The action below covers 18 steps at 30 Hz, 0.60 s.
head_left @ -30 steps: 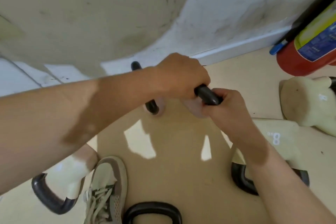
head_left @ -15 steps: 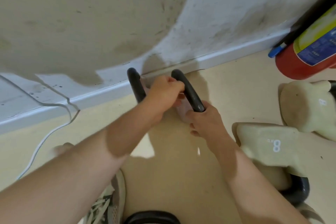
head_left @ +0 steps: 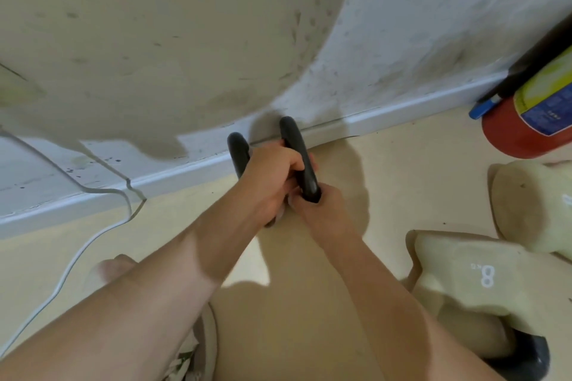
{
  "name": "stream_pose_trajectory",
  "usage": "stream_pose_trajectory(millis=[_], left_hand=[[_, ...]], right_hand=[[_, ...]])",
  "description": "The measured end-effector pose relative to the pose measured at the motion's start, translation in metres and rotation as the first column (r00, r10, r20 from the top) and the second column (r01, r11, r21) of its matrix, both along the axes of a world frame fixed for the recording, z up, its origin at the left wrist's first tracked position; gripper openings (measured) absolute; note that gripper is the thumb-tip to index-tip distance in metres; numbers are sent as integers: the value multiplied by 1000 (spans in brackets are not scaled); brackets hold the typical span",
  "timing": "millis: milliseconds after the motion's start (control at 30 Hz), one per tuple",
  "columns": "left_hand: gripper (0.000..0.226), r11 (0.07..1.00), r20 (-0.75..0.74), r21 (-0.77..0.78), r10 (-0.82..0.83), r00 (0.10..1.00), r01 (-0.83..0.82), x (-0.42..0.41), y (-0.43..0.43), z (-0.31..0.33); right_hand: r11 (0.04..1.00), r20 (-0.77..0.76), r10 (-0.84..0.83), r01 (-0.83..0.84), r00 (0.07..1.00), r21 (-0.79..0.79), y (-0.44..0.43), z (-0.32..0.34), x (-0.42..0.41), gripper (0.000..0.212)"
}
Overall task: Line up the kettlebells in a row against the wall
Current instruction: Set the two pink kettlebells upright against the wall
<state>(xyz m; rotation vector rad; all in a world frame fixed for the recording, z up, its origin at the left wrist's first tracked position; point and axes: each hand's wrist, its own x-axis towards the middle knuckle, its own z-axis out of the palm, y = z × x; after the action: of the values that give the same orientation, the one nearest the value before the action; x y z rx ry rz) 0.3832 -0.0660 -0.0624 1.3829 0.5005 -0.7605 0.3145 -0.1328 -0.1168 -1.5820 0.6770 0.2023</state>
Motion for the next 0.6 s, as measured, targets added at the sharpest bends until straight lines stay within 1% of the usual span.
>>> stream_pose_trajectory(millis=[33, 100, 133, 233, 300, 333, 400, 433, 467, 500, 533, 567, 600], left_hand=[[31, 1000, -21, 17, -3, 1000, 3, 3, 1, 1], [40, 999, -44, 29, -16, 999, 17, 6, 2, 1], [40, 1000, -47, 27, -12, 999, 13, 6, 3, 0], [33, 999, -27, 29, -29, 999, 30, 3, 2, 6], [36, 997, -5, 42, -69, 998, 70, 1, 5, 12], [38, 989, 28, 81, -124, 992, 122, 1, 8, 15], [38, 938, 134, 247, -281, 950, 242, 5, 18, 21], [41, 912, 208, 329, -322, 924, 244, 8, 28, 23], [42, 898, 305, 396, -324, 896, 190, 11, 37, 26], [41, 880, 406, 465, -310, 860, 98, 13, 48, 28], [38, 855, 473, 518, -296, 830, 9, 13, 58, 27], [34, 841, 488, 540, -273, 829, -41, 10, 67, 23], [32, 847, 454, 530, -243, 857, -41, 4, 74, 20]], right_hand=[[1000, 35, 13, -14, 999, 12, 4, 2, 2, 12], [1000, 66, 25, -24, 997, -8, 9, 4, 3, 13], [1000, 78, 18, -17, 997, -12, 10, 3, 3, 14], [1000, 90, -12, 10, 996, 19, 9, 1, 4, 13], [1000, 85, 17, -15, 996, -17, 8, 2, 3, 16], [999, 85, 29, -27, 996, -30, 7, 3, 3, 17], [994, 49, 76, -71, 996, -80, 3, 5, 4, 16], [986, 0, 118, -118, 993, -120, 0, 5, 6, 14], [974, -65, 160, -168, 985, -151, -4, 4, 7, 15], [962, -126, 193, -213, 973, -170, -9, 4, 9, 20], [955, -167, 211, -240, 963, -175, -14, 5, 9, 23], [951, -186, 218, -251, 958, -178, -18, 6, 10, 24], [950, -191, 217, -252, 957, -184, -21, 7, 10, 25]])
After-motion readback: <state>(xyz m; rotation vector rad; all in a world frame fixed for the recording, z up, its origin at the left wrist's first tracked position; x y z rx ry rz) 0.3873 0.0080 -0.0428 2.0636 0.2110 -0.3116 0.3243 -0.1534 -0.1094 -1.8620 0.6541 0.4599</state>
